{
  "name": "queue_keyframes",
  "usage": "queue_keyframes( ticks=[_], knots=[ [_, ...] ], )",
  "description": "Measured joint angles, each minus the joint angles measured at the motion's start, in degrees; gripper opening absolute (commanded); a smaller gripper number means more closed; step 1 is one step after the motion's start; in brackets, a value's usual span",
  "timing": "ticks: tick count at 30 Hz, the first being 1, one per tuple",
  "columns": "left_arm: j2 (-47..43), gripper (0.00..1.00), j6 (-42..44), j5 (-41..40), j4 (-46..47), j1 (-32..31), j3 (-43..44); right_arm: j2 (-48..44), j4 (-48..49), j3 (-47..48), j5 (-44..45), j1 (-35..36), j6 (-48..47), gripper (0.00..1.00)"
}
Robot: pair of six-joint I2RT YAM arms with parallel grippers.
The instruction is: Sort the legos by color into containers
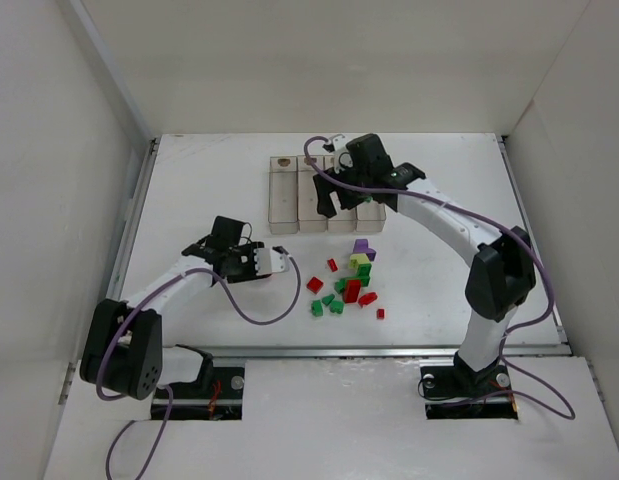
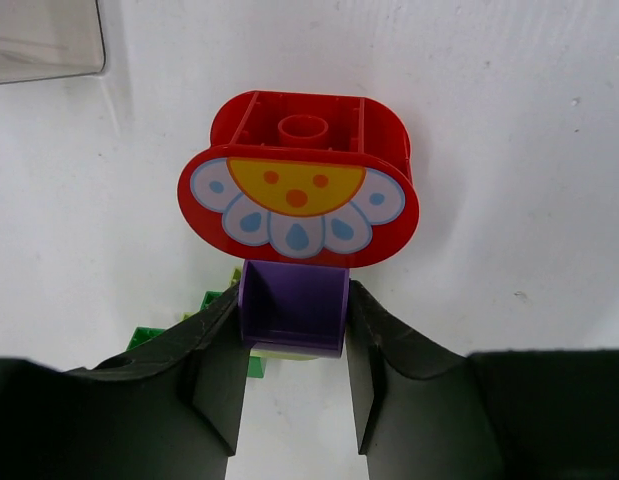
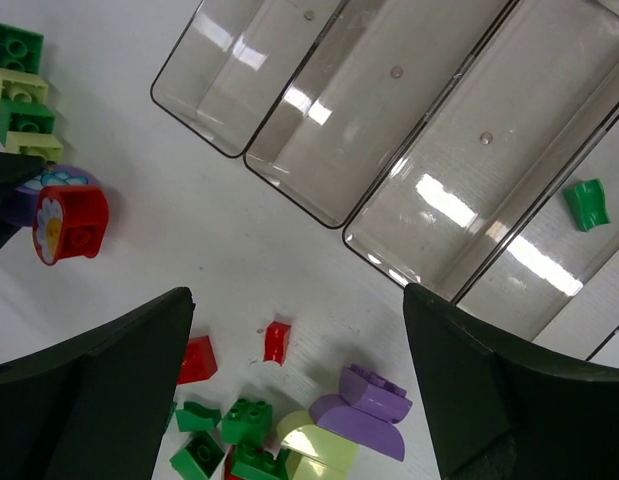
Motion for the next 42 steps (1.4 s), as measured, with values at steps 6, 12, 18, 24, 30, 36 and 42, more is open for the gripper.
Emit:
queue_keyframes(
  ticks=[6,12,18,24,30,36,42],
  knots=[
    [-2.38,0.0,-5.79,1.05,-1.77,-0.44,0.13,-1.55,0.26,-1.16,-3.06,-0.13,1.95,0.91],
    [-3.48,0.0,-20.33,4.2,-4.79,-1.55,10.29,-7.72,2.6,-3.43,-10.97,-1.2,5.73,0.91],
    [-5.46,0.0,-33.4,10.8,-2.23,-1.66,21.88,-10.29,9.62,-3.54,-22.73,-1.55,11.32,0.94],
    [-6.75,0.0,-40.65,12.92,-2.14,-3.54,22.62,-10.01,13.31,-4.31,-27.69,-1.05,15.63,0.94],
    [-6.69,0.0,-43.1,12.81,-2.43,-5.03,22.62,-8.63,15.43,-3.72,-28.22,1.09,17.29,0.93],
    [-6.69,0.0,-43.74,12.02,-2.4,-5.7,22.62,-2.89,14.91,-2.01,-27.15,2.49,17.68,0.73],
    [-6.51,0.0,-44.06,9.84,-2.58,-5.81,22.6,-0.94,14.91,-0.42,-28.13,2.64,20.35,0.09]
  ],
)
